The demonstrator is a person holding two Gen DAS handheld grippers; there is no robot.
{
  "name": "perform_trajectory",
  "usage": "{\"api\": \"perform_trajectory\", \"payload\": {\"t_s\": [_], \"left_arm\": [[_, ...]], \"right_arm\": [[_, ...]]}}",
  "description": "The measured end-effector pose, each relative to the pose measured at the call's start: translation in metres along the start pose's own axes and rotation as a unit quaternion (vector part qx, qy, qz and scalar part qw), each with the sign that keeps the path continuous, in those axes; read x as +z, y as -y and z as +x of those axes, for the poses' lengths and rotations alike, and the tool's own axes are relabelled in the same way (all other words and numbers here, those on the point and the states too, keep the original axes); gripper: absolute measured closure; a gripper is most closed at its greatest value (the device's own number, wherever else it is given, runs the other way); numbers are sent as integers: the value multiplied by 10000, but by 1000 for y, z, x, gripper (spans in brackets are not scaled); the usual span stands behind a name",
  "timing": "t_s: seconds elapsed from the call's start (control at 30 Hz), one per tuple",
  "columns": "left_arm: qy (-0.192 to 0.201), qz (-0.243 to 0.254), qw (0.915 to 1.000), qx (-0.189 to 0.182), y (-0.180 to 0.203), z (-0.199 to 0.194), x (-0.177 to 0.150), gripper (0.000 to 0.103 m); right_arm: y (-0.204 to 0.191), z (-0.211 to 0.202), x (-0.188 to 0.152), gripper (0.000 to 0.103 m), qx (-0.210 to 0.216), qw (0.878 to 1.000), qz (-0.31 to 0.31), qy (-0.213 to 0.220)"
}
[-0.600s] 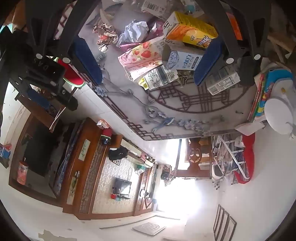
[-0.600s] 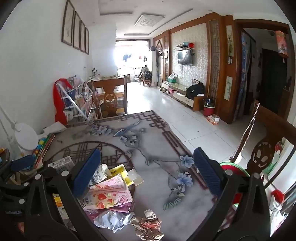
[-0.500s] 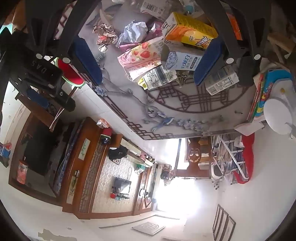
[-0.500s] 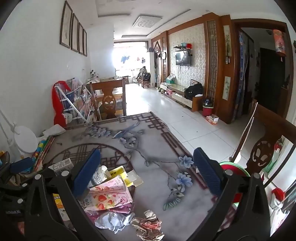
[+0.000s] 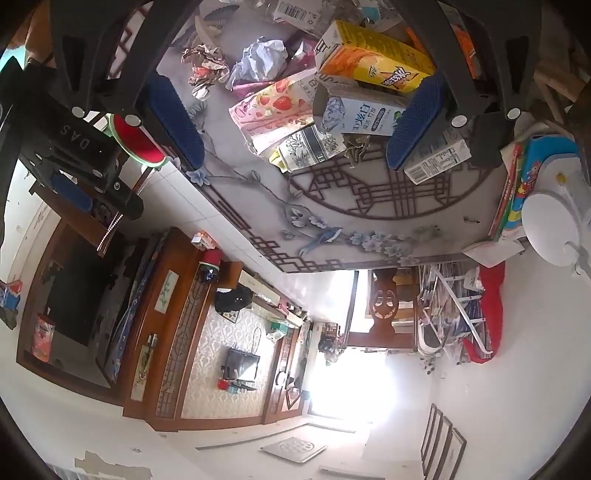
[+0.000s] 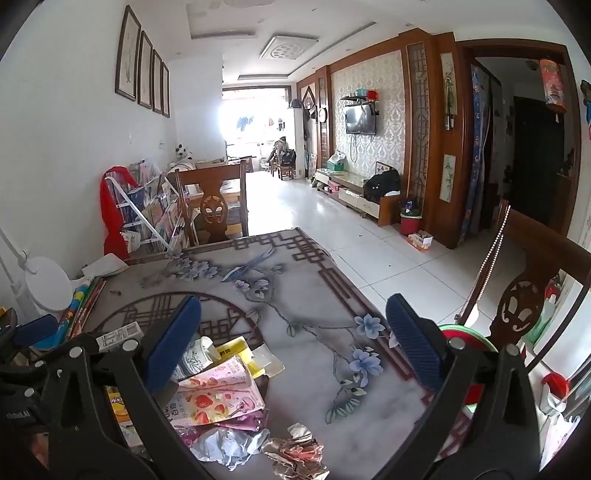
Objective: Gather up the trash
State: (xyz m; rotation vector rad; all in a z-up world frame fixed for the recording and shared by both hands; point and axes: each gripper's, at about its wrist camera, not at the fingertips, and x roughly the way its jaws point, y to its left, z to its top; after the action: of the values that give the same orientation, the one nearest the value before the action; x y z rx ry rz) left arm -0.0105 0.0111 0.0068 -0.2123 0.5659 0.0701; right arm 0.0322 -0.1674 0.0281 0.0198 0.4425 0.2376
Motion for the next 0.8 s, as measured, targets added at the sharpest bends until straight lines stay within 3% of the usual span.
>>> {"api": "perform_trajectory", "payload": {"t_s": [0.8], "left_arm": [[-8, -55, 10000, 23, -2, 2, 2, 8]], "right_arm": [[9, 7, -2, 4, -29, 10000, 67, -51]]}}
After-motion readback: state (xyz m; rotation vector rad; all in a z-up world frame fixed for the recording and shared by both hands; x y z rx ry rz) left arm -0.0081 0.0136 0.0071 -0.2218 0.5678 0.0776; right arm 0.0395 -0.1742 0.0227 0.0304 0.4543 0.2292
